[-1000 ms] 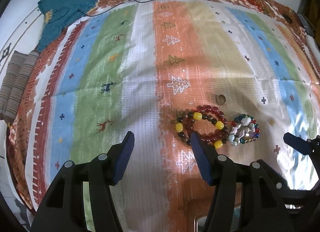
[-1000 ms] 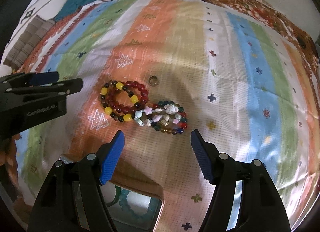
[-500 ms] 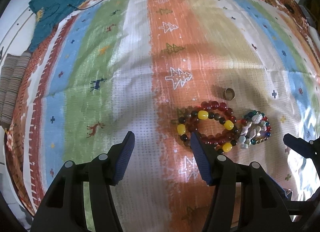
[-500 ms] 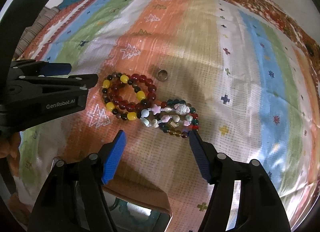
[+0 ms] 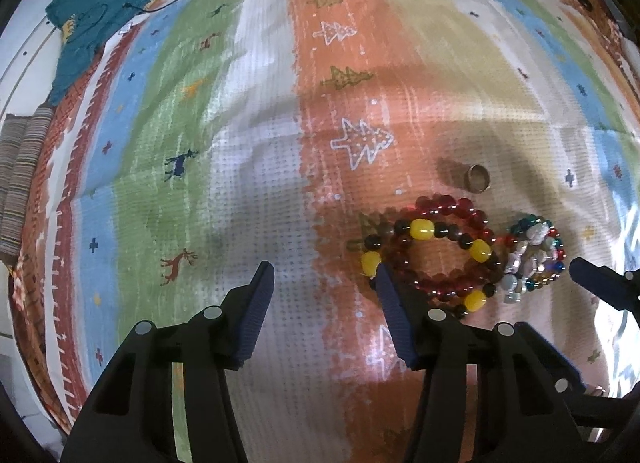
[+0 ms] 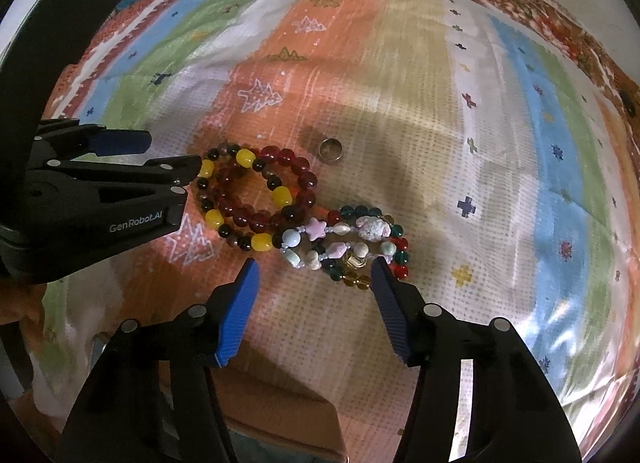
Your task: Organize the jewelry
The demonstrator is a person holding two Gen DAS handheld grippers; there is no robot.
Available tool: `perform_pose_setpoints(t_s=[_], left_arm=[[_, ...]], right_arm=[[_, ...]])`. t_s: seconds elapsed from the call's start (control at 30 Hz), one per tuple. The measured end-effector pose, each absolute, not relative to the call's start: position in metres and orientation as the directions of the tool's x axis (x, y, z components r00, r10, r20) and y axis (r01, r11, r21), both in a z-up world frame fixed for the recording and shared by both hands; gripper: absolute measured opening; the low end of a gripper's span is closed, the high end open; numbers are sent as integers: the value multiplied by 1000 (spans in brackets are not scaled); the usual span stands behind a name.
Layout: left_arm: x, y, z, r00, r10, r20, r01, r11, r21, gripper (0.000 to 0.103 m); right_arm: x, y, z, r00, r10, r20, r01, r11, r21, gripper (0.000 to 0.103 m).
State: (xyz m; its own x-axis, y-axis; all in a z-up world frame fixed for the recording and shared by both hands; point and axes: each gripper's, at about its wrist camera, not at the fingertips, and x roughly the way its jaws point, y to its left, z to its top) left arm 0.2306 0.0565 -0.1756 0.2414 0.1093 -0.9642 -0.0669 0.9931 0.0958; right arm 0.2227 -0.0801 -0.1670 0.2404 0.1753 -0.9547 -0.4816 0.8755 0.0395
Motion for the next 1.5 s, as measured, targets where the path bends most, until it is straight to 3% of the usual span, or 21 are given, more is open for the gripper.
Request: perform_pose_setpoints(t_s=[0.3, 0.5, 0.53, 0.63, 0.67, 0.77, 1.5], left_arm=[[241, 53, -187, 242, 79, -967, -27, 997, 75, 52], [245, 54, -196, 230, 94, -969, -17, 996, 92, 46], [244, 54, -196, 230, 93, -969, -17, 996, 92, 45], [246, 52, -194, 236, 97, -967, -20, 995, 95, 13], [246, 52, -194, 234, 105, -966, -24, 994, 102, 11], [245, 51, -194, 236, 110, -965, -18, 994, 109, 11], [228, 47, -142, 337, 66, -939, -17, 998, 65, 11]], right_arm=[[234, -77, -183, 216, 164, -963, -486, 873, 39, 49], [239, -71, -188, 211, 151, -966, -503, 864, 25, 35], [240, -71, -188, 213, 148, -966, -501, 865, 22, 28], [242, -72, -188, 216, 152, -964, -502, 864, 24, 22], [242, -72, -187, 220, 158, -963, -501, 865, 27, 19], [241, -74, -184, 218, 168, -961, -503, 863, 36, 12], [231, -97, -144, 334, 204, -920, -440, 897, 39, 12]])
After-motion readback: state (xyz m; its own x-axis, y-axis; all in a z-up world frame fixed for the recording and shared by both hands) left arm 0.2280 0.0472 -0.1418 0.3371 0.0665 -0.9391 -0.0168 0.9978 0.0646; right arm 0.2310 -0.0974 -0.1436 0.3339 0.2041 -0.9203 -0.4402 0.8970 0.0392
